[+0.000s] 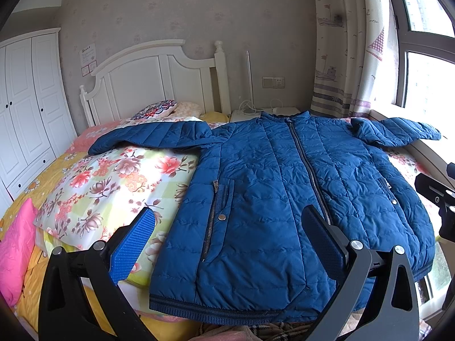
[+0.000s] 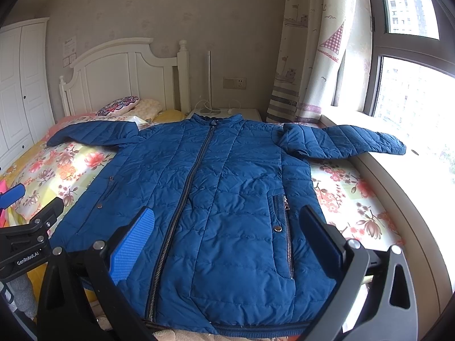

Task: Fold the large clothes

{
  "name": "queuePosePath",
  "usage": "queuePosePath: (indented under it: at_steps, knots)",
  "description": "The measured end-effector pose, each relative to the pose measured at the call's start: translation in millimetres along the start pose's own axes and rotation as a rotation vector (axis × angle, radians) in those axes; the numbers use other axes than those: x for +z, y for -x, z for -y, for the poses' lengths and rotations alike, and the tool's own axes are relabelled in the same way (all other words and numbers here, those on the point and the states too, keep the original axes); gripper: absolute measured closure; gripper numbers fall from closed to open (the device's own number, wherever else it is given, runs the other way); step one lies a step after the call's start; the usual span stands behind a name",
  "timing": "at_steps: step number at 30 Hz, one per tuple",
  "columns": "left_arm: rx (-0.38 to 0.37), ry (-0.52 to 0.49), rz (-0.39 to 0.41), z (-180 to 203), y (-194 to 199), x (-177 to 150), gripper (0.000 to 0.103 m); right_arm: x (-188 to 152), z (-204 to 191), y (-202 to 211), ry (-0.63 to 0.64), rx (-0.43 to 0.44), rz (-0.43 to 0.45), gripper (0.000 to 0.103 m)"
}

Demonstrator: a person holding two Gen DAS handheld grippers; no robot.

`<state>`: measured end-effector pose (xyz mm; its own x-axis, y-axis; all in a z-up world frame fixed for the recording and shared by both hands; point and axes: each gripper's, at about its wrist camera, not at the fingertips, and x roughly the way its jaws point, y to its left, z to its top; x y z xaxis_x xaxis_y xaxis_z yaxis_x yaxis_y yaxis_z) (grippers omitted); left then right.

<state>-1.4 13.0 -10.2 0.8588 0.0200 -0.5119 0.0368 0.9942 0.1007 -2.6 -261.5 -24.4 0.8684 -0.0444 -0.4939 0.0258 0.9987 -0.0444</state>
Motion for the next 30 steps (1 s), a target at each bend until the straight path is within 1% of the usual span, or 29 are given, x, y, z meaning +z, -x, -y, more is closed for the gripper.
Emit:
queuePosePath:
  at_steps: [30]
  knots:
    - [0.0, -0.003, -0.005, 0.1, 0.7, -1.3, 0.004, -3.0, 0.5, -1.9, -0.003, 0.005, -0.009, 0.002]
